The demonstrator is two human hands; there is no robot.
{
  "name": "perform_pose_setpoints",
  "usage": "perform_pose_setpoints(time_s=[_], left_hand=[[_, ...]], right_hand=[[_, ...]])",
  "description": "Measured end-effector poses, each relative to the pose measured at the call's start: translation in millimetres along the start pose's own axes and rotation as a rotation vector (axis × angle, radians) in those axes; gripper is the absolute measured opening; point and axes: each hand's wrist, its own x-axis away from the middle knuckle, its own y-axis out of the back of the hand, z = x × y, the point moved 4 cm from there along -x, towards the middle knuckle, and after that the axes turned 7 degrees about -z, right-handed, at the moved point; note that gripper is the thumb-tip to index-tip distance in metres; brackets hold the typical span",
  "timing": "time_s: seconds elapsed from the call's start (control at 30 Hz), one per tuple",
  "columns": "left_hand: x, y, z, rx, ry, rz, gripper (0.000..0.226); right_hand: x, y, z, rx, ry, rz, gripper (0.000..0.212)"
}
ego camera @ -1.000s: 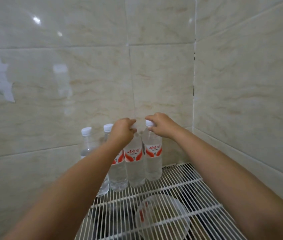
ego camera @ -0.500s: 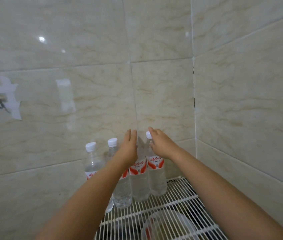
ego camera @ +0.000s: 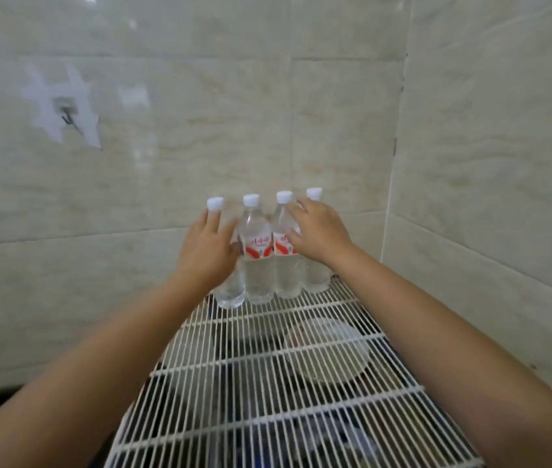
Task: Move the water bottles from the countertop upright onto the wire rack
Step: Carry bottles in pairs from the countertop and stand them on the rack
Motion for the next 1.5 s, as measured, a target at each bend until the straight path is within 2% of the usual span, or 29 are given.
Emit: perform_pose_setpoints(time_s=[0.27,0.5,0.6,0.77,0.93,1.17,1.37,1.5], left_hand=[[158,78,96,-0.306,0.454,0.071,0.058],[344,187,137,-0.56,0.737,0.107,0.054],[417,223,149,-0.588,0.896,0.147,0.058],[509,258,167,-0.594,1.126,0.247,0.055],[577,274,199,-0.611,1.157,0.296,0.052],[662,295,276,-0.532,1.178,0.386,0.05],[693,297,346,-0.478,1.143,0.465,0.05],[694,284,402,-0.452,1.131,0.5,0.054]], right_hand=[[46,-3,162,-0.227,0.328,-0.043,0.049],[147,-12,335,-0.509,0.554,0.127,0.047],[197,-12,397,-0.61,0.636,0.201,0.041],[270,-21,478,-0.645,0.754,0.326,0.05],[327,-46,553,-0.594,0.797,0.426,0.049],[383,-91,641,-0.503,0.738,0.562,0.042],[375,-131,688,-0.426,0.664,0.599,0.047],[349,-170,710,-0.368,0.616,0.616,0.043]])
